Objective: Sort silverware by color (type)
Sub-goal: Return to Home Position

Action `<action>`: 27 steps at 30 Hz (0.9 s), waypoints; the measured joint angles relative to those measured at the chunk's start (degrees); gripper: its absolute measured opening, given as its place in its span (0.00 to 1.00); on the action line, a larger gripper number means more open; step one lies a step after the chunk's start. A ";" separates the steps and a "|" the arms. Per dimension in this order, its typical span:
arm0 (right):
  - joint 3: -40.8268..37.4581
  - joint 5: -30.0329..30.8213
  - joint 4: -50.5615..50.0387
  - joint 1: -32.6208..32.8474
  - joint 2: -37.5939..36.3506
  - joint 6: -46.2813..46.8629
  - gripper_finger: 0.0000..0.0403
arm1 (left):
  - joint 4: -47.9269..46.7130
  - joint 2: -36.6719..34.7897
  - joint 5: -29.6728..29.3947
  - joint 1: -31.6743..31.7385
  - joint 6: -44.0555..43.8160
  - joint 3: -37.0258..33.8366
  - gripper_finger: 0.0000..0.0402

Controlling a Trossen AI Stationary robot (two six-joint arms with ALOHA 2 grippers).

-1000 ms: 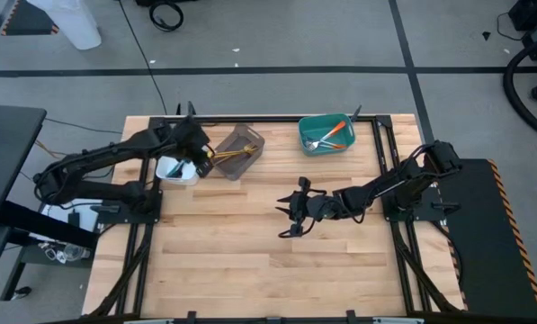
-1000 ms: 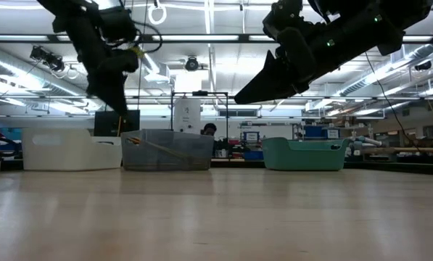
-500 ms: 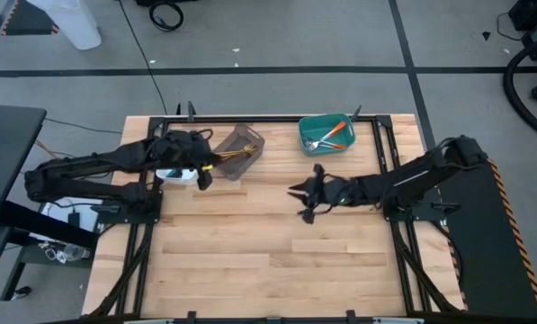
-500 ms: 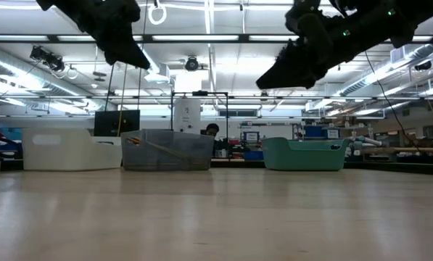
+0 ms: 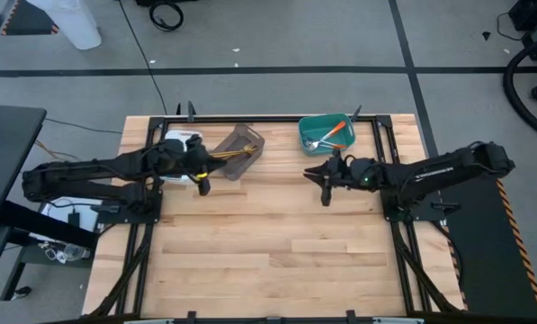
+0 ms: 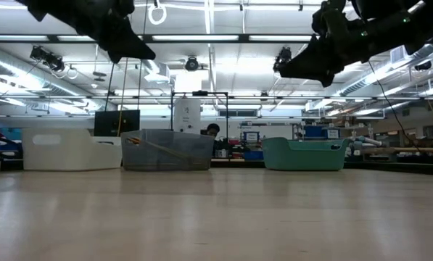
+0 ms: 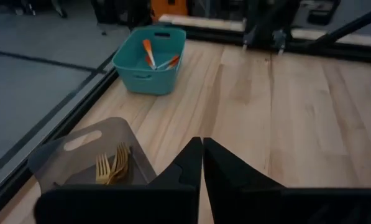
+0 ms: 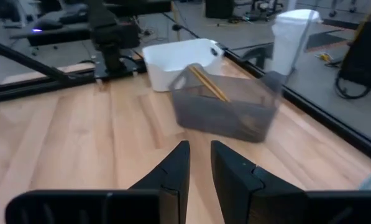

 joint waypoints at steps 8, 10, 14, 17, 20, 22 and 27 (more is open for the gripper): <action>-0.04 -0.80 -5.57 -3.74 -8.98 -0.76 0.19 | 5.94 -8.61 0.04 -0.24 -0.02 -7.48 0.03; -0.02 -0.92 -6.24 -4.59 -11.38 -1.54 0.19 | 6.97 -11.51 0.04 -0.24 -0.03 -9.37 0.03; -0.35 -0.93 -6.30 -6.39 -15.05 -0.99 0.19 | 12.90 -16.82 0.06 -0.22 -1.45 -14.37 0.03; -2.41 -1.21 -5.38 -7.64 -17.52 0.17 0.19 | 17.63 -19.81 0.07 -0.22 -2.60 -18.19 0.03; -5.73 -1.61 -3.78 -8.98 -20.46 1.81 0.19 | 21.91 -22.48 0.07 -0.22 -2.17 -21.20 0.03; -8.24 -1.79 -2.52 -9.66 -22.64 3.24 0.19 | 24.21 -24.32 0.07 -0.22 -1.93 -23.08 0.03; -13.45 -1.85 -1.85 -10.74 -28.54 6.07 0.19 | 27.55 -27.80 0.07 -0.18 -0.88 -26.81 0.03</action>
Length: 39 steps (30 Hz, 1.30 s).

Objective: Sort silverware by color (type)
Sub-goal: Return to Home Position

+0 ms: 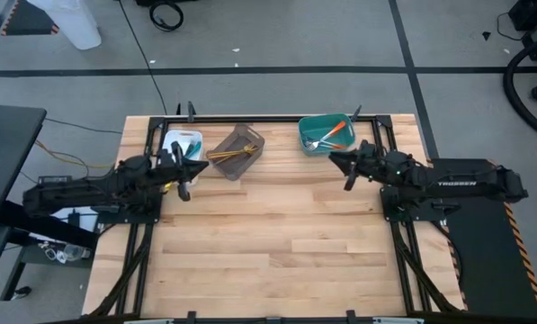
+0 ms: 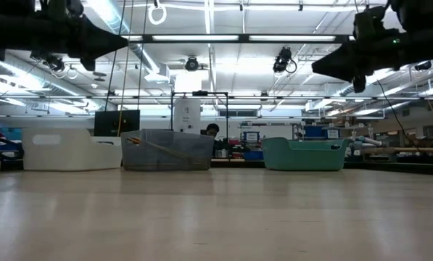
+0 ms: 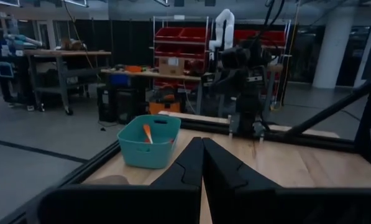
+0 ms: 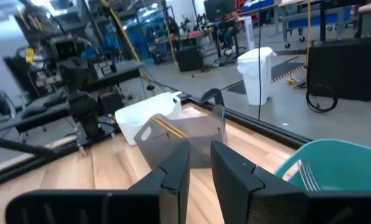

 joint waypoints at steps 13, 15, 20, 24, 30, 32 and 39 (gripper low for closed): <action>-3.70 2.71 -7.94 -0.42 -16.79 2.58 0.19 | 8.18 -7.00 -0.26 0.03 -0.49 -8.35 0.03; -4.61 4.48 -7.90 -0.42 -17.89 2.88 0.19 | 9.50 -7.90 -1.07 0.04 -1.74 -10.21 0.03; -8.23 5.64 -5.27 -0.42 -19.25 4.38 0.19 | 7.71 -8.30 -0.40 0.14 -2.94 -10.15 0.03; -10.38 3.14 -2.76 -0.35 -19.28 3.24 0.19 | 6.84 -8.30 -0.29 0.14 -3.77 -10.15 0.03; -10.37 -0.80 -3.06 -0.24 -20.51 -0.80 0.19 | 7.74 -8.20 -1.88 0.14 -5.11 -10.17 0.03; -10.37 0.50 -3.09 -0.24 -20.71 -1.29 0.19 | 7.69 -8.19 -1.91 0.14 -7.62 -10.17 0.04; -10.37 0.67 -3.11 -0.24 -20.57 1.50 0.19 | 7.59 -8.19 -1.92 0.14 -8.84 -10.17 0.05</action>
